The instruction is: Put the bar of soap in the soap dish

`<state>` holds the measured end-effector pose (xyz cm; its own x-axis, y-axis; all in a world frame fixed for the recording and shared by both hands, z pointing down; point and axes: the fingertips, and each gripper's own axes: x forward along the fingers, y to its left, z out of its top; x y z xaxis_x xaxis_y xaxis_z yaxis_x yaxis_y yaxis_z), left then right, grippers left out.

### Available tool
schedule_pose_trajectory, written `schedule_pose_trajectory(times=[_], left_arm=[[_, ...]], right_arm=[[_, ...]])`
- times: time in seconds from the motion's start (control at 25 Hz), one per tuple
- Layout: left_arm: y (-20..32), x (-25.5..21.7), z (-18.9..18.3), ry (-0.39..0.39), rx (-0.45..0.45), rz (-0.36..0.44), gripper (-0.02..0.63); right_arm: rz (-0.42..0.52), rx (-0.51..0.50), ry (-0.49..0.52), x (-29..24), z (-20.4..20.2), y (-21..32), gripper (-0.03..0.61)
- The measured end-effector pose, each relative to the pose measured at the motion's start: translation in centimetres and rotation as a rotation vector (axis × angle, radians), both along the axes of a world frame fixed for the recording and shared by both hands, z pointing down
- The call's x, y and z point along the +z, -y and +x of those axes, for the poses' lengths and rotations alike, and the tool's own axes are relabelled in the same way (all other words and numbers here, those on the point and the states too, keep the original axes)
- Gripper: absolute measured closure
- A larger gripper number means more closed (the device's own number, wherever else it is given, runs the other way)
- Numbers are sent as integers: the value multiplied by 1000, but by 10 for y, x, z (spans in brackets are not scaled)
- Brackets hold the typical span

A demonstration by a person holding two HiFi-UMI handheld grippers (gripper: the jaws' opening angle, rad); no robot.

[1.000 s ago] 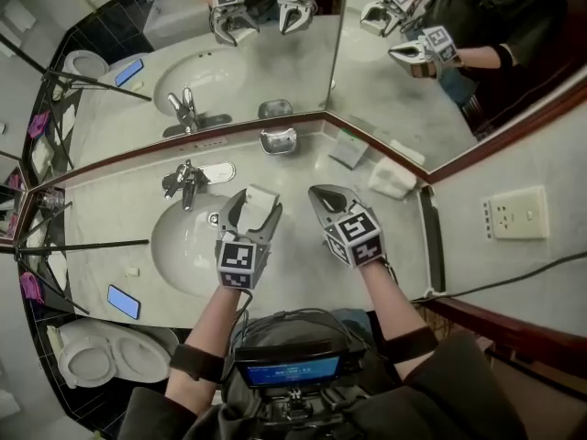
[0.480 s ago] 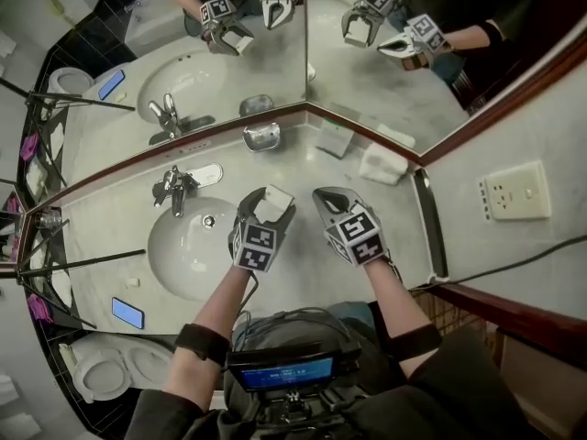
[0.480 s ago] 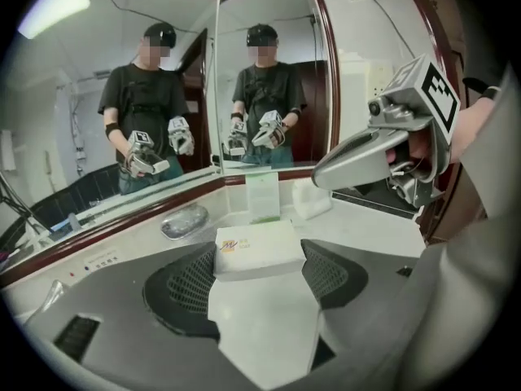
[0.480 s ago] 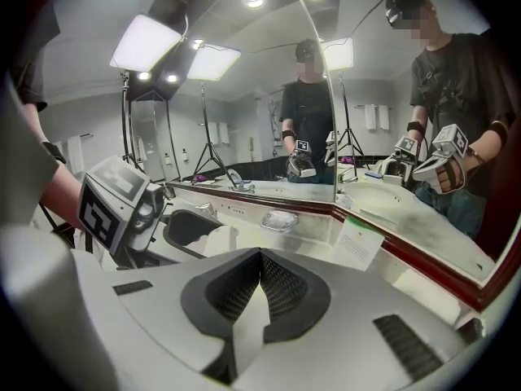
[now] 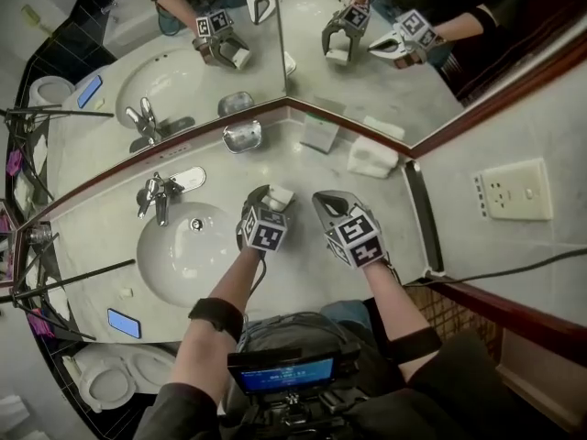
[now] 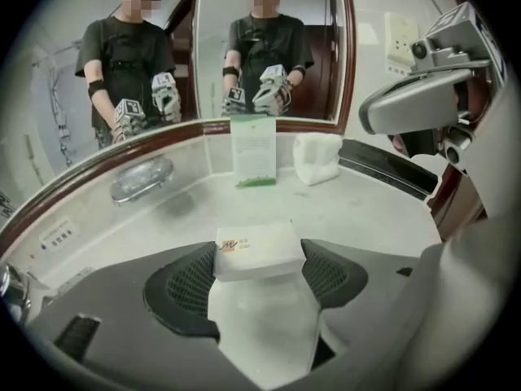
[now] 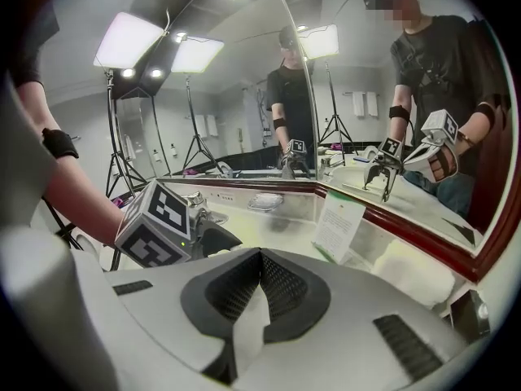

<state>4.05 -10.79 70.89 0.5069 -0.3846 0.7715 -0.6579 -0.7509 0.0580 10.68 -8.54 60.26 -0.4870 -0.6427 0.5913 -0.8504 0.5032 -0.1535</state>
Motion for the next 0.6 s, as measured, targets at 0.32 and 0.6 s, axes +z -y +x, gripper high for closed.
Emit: schedule_pose_trajectory(times=[0.32, 0.6], left_arm=[[4, 33, -5, 35, -75, -53, 267], [4, 29, -4, 47, -68, -42, 252]], right_arm=[[-18, 5, -3, 6, 8, 0, 558], [-22, -2, 0, 9, 4, 0, 558]])
